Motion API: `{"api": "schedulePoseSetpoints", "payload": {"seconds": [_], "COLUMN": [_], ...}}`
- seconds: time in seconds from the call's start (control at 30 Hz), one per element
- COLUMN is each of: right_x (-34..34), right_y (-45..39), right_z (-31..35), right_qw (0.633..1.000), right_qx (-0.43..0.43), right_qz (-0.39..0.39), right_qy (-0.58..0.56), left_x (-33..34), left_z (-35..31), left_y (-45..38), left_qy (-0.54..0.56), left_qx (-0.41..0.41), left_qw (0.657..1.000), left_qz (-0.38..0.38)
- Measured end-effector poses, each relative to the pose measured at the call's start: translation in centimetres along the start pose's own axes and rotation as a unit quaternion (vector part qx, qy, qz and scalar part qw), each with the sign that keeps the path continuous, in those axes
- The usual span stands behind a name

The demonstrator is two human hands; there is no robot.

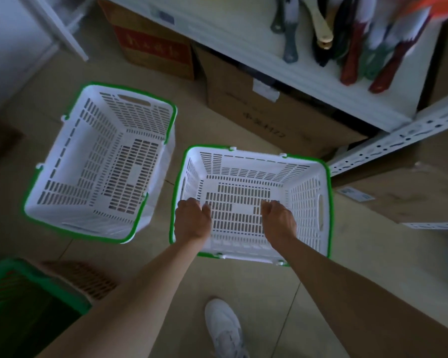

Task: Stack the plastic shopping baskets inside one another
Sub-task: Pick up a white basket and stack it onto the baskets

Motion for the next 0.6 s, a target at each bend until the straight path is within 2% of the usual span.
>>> {"api": "schedulePoseSetpoints", "payload": {"seconds": [0.17,0.3,0.5,0.6], "right_x": [-0.9,-2.2,-4.0,-4.1], "right_y": [-2.6,-4.3,-6.9,-8.0], "right_z": [-3.1,-5.7,-9.4,-10.5], "right_qw": [0.998,0.991,0.979,0.979], "right_qx": [0.047,0.081,0.125,0.139], "right_qz": [-0.040,-0.101,-0.159,-0.152], "right_qy": [-0.010,-0.026,-0.032,-0.013], "left_x": [0.0,-0.4,-0.5,0.5], "left_z": [-0.9,-0.1,1.4,1.8], "left_y": [-1.8,-3.3,-5.0,-5.6], "left_qy": [-0.019,-0.044,-0.015,-0.003], "left_qx": [0.006,0.007,-0.056,-0.089], "left_qw": [0.998,0.994,0.992,0.993], "left_qz": [-0.052,-0.095,-0.112,-0.073]}}
Point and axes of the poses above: each hand's wrist, its own y-axis away from the middle knuckle, its own x-axis out of the palm, z = x × y, the point moved 4 cm from there along -y, towards the middle knuckle, and after that the axes turned 10 degrees about -z, right-handed, at the moved point
